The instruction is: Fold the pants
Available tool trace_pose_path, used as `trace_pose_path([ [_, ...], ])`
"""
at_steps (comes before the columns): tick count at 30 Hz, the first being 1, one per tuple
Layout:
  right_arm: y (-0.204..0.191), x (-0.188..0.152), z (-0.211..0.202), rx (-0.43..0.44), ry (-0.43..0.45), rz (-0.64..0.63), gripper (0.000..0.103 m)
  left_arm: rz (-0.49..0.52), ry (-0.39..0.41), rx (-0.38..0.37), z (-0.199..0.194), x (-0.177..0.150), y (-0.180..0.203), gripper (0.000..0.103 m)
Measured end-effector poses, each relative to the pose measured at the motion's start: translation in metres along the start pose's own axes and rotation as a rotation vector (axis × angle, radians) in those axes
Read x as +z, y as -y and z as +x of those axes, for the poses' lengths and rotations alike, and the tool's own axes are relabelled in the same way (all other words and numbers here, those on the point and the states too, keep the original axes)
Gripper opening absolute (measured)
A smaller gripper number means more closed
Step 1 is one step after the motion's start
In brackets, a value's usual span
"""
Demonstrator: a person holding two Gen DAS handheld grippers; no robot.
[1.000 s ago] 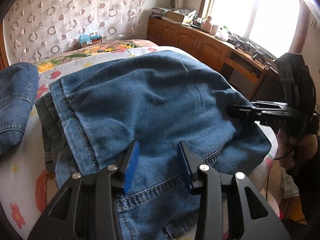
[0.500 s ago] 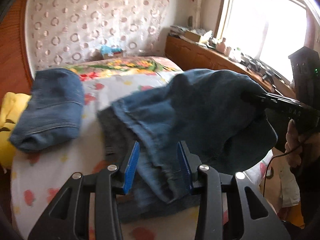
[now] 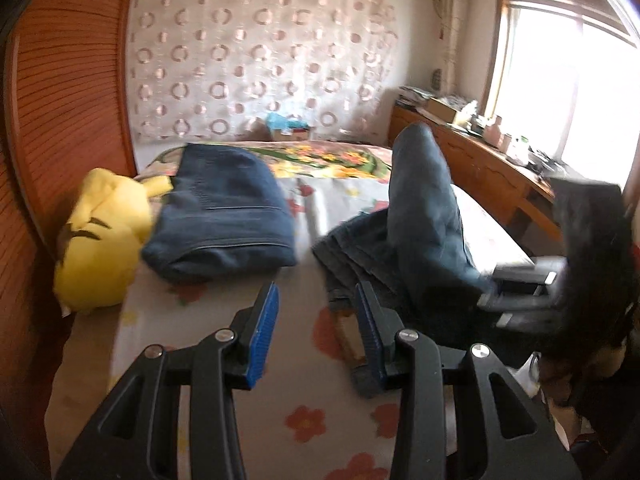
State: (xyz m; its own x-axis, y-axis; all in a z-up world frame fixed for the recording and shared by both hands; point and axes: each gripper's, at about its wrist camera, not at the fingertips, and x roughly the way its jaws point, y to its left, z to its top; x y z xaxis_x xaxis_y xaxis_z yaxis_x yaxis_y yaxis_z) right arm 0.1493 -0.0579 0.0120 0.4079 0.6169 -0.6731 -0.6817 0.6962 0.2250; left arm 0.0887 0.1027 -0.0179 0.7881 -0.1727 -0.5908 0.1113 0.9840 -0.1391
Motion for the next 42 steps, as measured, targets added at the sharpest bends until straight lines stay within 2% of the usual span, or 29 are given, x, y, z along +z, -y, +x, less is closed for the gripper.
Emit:
trace_pose_path([
  [3, -0.004, -0.015, 0.026, 0.0, -0.051, 0.01, 0.013, -0.024, 0.01, 0.018, -0.003, -0.002, -0.011, 0.038],
  [5, -0.002, -0.017, 0.027, -0.007, -0.042, 0.026, 0.013, -0.029, 0.013, 0.026, -0.003, -0.002, -0.013, 0.038],
  [7, -0.001, -0.014, 0.019, 0.0, -0.026, 0.043, 0.023, -0.034, 0.014, 0.025, -0.002, -0.002, -0.014, 0.038],
  [9, 0.0, -0.01, 0.005, 0.031, -0.014, 0.052, 0.048, -0.029, 0.014, 0.02, -0.001, -0.001, -0.013, 0.038],
  [10, -0.001, -0.007, -0.004, 0.03, -0.003, 0.046, 0.05, -0.025, 0.014, 0.013, 0.0, -0.001, -0.011, 0.038],
  [15, 0.004, 0.009, -0.048, -0.011, 0.074, 0.008, 0.05, 0.002, 0.008, -0.018, 0.009, 0.004, 0.003, 0.038],
  [19, 0.03, 0.018, -0.06, -0.126, 0.106, -0.015, 0.051, 0.02, -0.014, -0.059, 0.026, 0.008, 0.018, 0.038],
  [24, 0.075, 0.028, -0.041, -0.223, 0.076, -0.027, 0.051, 0.052, -0.05, -0.118, 0.045, 0.015, 0.047, 0.038],
  [28, 0.101, 0.04, -0.02, -0.217, 0.054, -0.015, 0.051, 0.095, -0.072, -0.135, 0.064, 0.023, 0.069, 0.038],
  [32, 0.114, 0.05, -0.001, -0.183, 0.015, -0.039, 0.051, 0.111, -0.12, -0.114, 0.084, 0.02, 0.076, 0.038],
  [35, 0.122, 0.055, 0.017, -0.151, -0.029, -0.049, 0.058, 0.11, -0.16, -0.086, 0.096, 0.01, 0.071, 0.038],
  [37, 0.123, 0.055, 0.029, -0.157, -0.055, -0.058, 0.065, 0.093, -0.187, -0.08, 0.102, 0.001, 0.065, 0.038],
  [38, 0.124, 0.056, 0.037, -0.167, -0.065, -0.062, 0.073, 0.087, -0.194, -0.077, 0.105, -0.002, 0.064, 0.038],
  [42, 0.135, 0.049, 0.053, -0.147, -0.077, -0.028, 0.084, 0.058, -0.2, -0.089, 0.11, -0.013, 0.058, 0.039],
])
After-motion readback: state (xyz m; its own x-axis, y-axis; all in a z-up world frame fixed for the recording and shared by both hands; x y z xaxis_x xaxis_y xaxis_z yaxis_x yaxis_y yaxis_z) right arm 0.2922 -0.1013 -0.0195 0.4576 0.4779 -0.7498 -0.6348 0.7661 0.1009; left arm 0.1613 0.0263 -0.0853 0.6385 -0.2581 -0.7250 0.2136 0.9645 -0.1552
